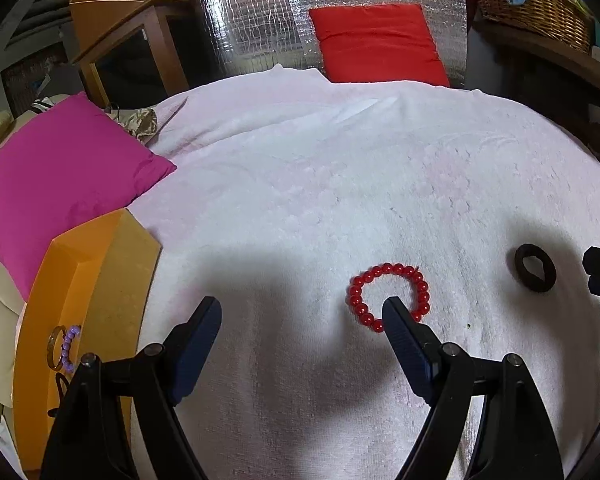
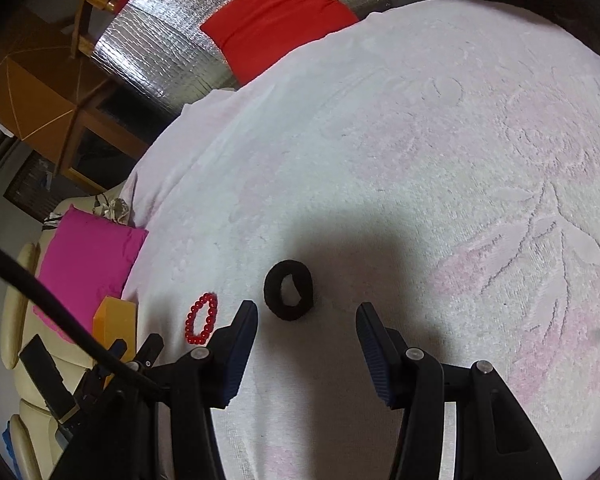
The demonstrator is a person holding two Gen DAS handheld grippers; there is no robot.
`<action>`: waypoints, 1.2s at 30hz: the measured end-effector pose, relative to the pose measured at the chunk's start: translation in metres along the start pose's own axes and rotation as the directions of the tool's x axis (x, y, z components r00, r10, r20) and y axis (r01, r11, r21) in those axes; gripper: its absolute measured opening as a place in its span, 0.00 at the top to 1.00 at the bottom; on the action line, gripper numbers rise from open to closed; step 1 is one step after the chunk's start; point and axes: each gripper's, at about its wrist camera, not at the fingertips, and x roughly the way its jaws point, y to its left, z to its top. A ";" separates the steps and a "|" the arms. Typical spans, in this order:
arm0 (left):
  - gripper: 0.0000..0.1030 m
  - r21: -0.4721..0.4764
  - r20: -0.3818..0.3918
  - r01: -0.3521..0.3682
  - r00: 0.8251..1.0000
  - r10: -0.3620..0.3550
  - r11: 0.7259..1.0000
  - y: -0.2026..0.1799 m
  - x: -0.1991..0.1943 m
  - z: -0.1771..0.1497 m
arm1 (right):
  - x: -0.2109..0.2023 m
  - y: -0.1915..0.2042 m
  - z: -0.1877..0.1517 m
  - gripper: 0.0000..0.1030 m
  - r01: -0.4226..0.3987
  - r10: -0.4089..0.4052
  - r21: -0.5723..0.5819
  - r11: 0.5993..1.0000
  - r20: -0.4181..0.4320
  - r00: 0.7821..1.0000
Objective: Organize jewelry
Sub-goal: 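Move both open tools back to the red bead bracelet and black hair tie, then close the right tool on the black hair tie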
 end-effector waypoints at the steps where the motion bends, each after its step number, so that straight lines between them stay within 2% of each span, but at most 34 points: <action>1: 0.20 0.002 -0.001 0.001 1.000 -0.001 1.000 0.000 0.000 0.000 | 0.000 -0.001 0.000 0.47 -0.001 0.001 0.003 1.000 -0.002 1.000; 36: 0.20 -0.002 -0.045 -0.010 0.999 0.010 1.000 0.012 0.009 -0.004 | 0.010 0.002 -0.002 0.44 -0.003 0.004 0.016 1.000 -0.031 1.000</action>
